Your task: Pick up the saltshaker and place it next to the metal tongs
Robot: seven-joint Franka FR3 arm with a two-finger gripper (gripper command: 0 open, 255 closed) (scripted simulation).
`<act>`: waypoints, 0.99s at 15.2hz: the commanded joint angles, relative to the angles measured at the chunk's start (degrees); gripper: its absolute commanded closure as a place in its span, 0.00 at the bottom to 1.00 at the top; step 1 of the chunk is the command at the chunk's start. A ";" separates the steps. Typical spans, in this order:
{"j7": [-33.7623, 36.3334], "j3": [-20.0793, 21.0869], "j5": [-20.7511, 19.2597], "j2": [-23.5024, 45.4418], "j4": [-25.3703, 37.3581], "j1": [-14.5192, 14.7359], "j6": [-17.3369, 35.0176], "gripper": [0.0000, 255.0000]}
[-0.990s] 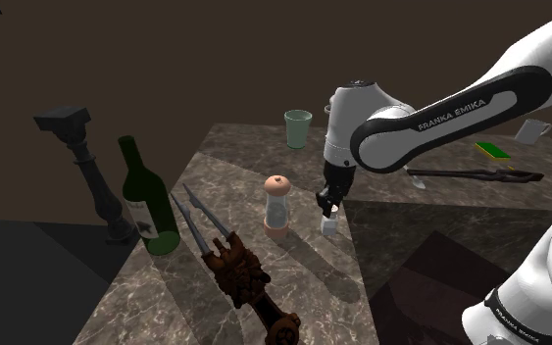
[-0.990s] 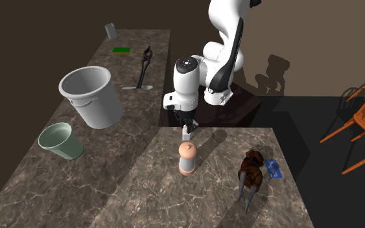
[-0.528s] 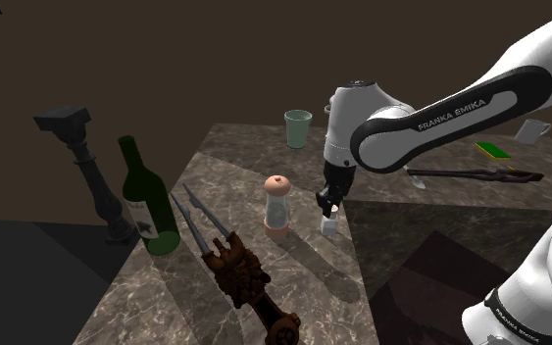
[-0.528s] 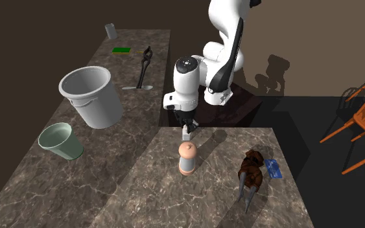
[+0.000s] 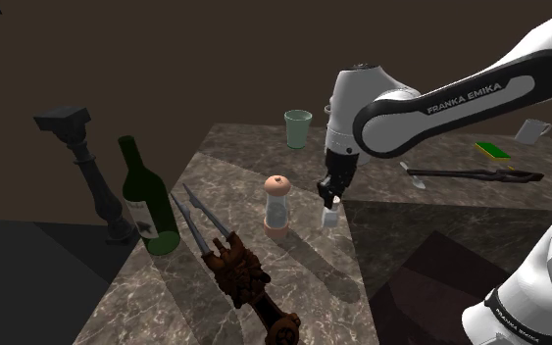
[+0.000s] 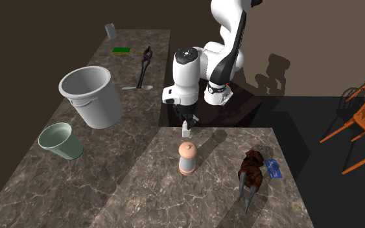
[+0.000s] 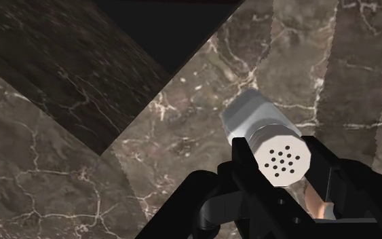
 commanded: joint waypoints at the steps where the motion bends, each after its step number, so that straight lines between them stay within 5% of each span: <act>1: -0.07 -0.10 0.16 -0.83 0.80 0.05 -1.64 1.00; 15: -0.45 -0.99 0.50 -4.52 8.42 -0.02 -12.88 1.00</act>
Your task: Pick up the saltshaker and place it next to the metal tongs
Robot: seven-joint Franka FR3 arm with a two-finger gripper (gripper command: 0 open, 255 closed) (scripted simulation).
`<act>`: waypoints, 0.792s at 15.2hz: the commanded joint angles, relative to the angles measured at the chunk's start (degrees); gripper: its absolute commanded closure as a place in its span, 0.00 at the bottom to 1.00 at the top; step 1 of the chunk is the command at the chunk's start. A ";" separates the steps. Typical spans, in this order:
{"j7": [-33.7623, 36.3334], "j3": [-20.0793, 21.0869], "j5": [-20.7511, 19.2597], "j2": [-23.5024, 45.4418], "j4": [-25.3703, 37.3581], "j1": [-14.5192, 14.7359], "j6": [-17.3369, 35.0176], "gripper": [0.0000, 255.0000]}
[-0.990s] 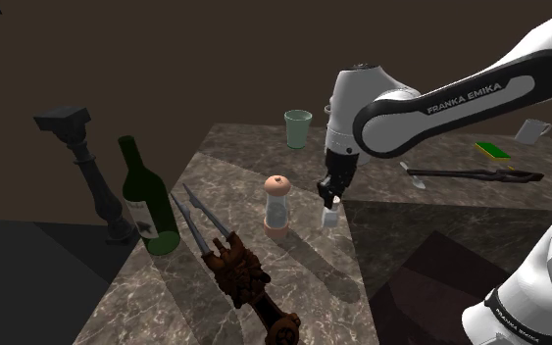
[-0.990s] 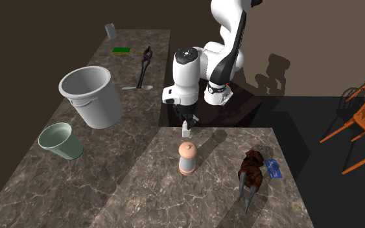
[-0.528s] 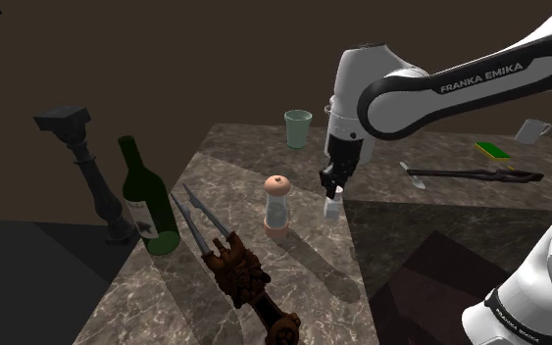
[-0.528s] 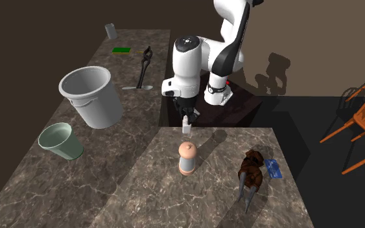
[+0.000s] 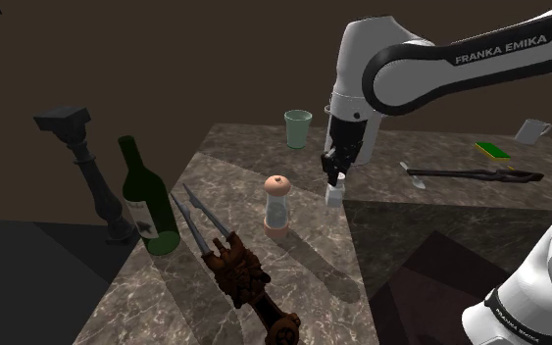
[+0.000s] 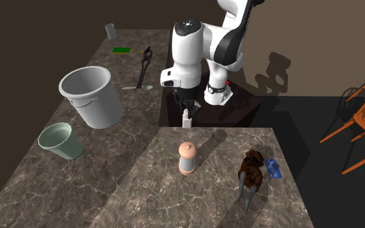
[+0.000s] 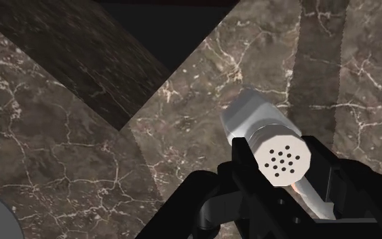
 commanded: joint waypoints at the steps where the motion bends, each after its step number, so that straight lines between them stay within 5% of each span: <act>1: -0.15 -0.20 0.02 -0.47 1.05 -0.06 -1.54 1.00; 12: -2.95 -2.57 -0.16 -3.61 4.39 -1.02 -8.13 1.00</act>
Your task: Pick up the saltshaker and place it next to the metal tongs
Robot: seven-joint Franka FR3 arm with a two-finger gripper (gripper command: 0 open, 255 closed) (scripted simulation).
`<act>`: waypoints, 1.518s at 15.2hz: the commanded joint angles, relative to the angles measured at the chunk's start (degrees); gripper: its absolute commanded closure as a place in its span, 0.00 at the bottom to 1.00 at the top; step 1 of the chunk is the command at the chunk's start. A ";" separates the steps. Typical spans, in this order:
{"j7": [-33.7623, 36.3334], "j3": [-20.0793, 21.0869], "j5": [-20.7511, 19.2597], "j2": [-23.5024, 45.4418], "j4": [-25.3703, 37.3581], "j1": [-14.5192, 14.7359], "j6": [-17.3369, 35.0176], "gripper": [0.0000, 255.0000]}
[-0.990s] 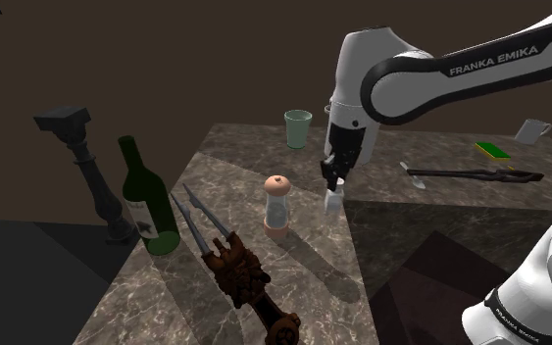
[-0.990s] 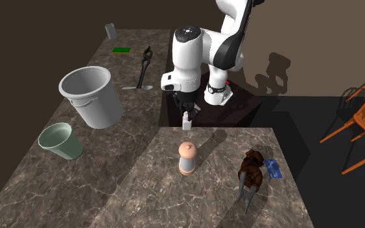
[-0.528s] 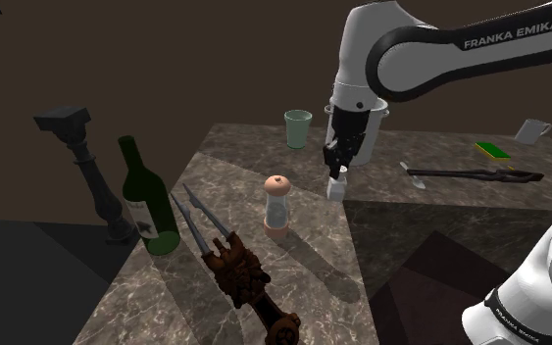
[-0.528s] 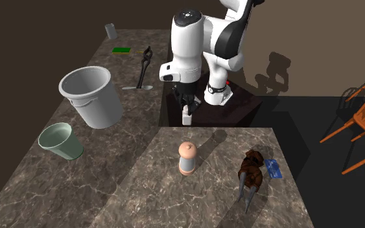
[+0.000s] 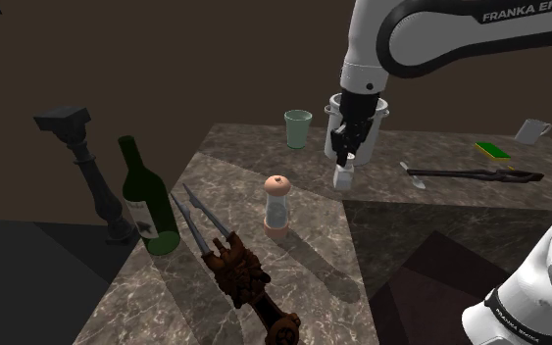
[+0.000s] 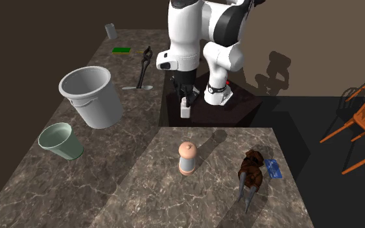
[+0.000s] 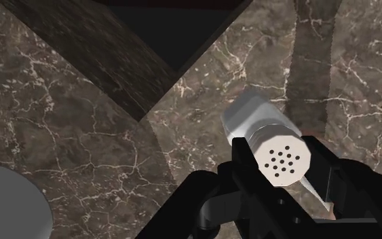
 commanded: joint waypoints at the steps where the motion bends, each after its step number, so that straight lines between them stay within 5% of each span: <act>1: -2.64 -1.82 -0.16 -2.02 -2.02 -0.79 -0.14 1.00; 12: -17.79 -13.22 -4.30 -10.13 -9.42 -6.23 -1.45 1.00; 23: -33.06 -25.26 -10.51 -10.45 -9.10 -12.37 -1.87 1.00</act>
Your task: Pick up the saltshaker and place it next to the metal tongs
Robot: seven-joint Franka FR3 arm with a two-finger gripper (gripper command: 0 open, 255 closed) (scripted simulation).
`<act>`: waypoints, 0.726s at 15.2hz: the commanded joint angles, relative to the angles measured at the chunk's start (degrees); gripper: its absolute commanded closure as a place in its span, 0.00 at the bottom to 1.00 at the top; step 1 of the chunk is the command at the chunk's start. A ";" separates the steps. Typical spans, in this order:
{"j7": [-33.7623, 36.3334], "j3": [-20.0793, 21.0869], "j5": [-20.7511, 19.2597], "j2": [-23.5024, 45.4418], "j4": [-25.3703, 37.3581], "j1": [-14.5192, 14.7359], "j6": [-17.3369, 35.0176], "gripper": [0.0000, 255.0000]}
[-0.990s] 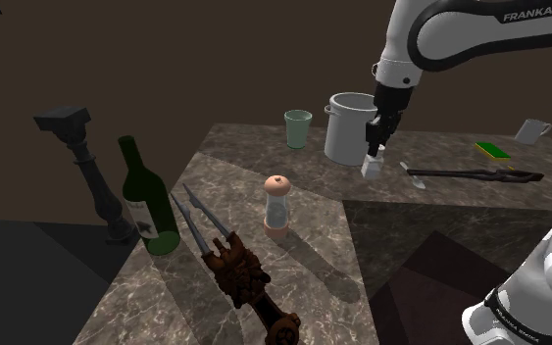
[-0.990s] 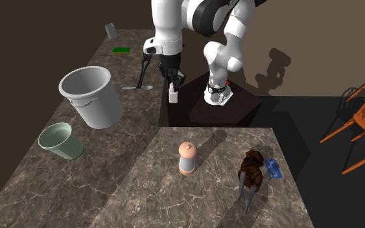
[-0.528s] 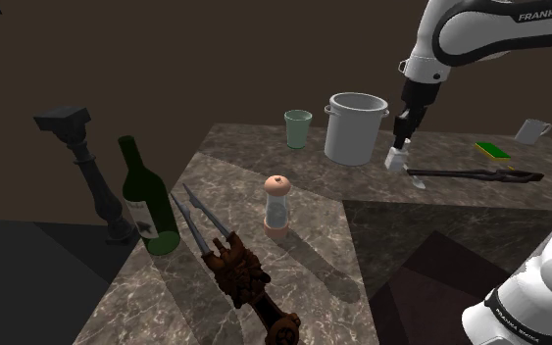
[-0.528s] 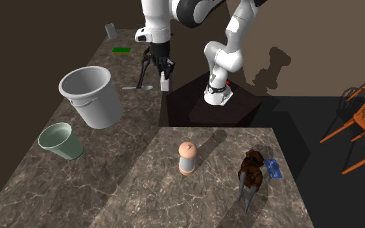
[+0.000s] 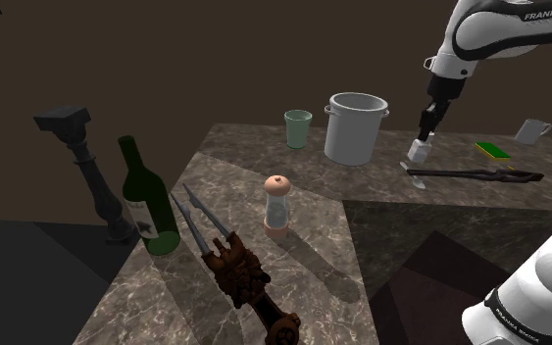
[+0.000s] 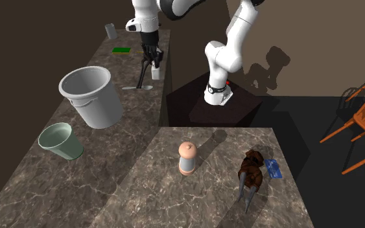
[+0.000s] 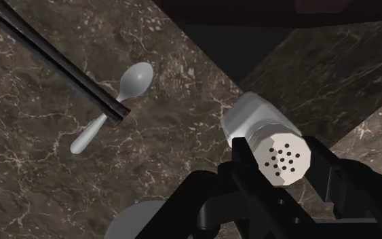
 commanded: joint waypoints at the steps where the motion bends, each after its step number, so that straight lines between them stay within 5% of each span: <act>1: -3.01 -2.32 -1.12 0.49 0.42 -1.13 0.19 1.00; 11: -17.57 -13.54 -4.02 7.86 7.98 -5.25 0.91 1.00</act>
